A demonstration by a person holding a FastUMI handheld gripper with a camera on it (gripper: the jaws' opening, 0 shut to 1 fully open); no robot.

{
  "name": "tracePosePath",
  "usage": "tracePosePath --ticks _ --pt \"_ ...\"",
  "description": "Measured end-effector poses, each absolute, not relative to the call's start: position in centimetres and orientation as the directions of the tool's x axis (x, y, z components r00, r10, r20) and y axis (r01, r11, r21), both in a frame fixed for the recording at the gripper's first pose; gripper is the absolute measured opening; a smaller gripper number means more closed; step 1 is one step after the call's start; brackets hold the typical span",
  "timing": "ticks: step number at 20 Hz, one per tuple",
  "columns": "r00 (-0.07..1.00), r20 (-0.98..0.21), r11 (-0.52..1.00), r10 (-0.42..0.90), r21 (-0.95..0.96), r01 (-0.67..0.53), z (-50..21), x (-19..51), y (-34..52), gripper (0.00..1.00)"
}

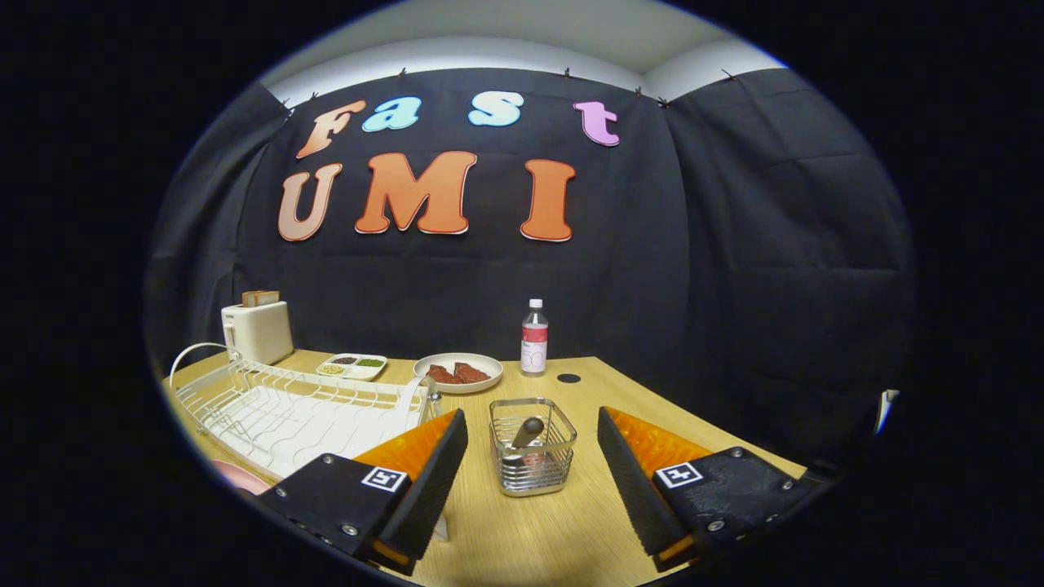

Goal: Take the plate from the dish rack, then take the spoon from the basket and place it into the plate.

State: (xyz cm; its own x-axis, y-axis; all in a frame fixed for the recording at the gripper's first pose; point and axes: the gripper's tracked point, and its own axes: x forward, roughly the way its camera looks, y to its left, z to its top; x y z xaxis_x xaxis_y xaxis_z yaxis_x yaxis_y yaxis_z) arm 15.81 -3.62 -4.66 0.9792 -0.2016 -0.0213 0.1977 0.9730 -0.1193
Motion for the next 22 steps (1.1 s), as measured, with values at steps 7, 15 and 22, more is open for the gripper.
tracePosePath --ticks 7,15,22 --pt "0.98 -0.072 0.978 -0.185 -0.109 0.177 -7.1 19.4 -3.8 0.41" --pt "0.985 -0.063 0.981 -0.161 -0.121 0.153 -6.4 19.2 -3.0 0.05" --pt "0.985 0.029 0.971 -0.17 -0.166 0.172 -1.0 17.0 -2.0 0.05"
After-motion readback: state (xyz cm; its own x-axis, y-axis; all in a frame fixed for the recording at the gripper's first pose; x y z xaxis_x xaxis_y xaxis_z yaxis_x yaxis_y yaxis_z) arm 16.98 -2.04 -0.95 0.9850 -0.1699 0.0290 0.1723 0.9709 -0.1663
